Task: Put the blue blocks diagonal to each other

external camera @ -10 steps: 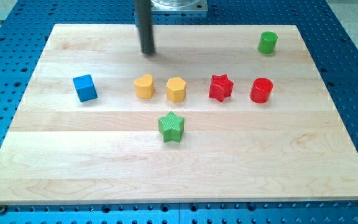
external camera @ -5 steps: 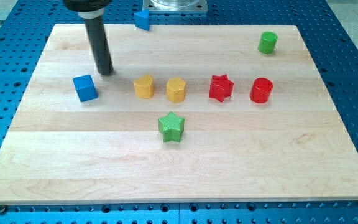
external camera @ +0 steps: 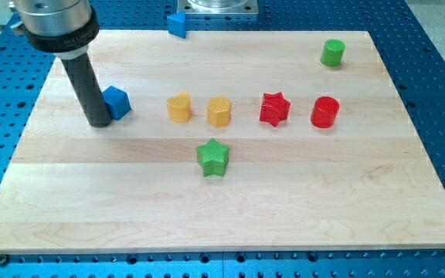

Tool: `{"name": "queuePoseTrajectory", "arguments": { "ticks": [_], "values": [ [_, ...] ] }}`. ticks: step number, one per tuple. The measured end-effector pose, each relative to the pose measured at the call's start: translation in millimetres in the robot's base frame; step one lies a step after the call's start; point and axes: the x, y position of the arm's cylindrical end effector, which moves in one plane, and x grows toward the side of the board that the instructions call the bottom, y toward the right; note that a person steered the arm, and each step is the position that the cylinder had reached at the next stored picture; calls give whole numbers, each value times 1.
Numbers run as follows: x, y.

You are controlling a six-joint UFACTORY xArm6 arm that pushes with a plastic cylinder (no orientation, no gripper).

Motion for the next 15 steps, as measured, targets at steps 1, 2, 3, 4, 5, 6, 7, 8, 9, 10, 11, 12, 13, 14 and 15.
{"name": "queuePoseTrajectory", "arguments": {
  "ticks": [1, 2, 3, 4, 5, 6, 7, 8, 9, 10, 11, 12, 13, 14, 15],
  "values": [
    [0, 0],
    [-16, -5],
    [-44, 48],
    [-23, 14],
    [-21, -21],
    [-39, 75],
    [-68, 95],
    [-65, -7],
    [-94, 104],
    [-119, 174],
    [-115, 103],
    [-132, 193],
    [-160, 176],
    [-160, 224],
    [-160, 240]
  ]
}}
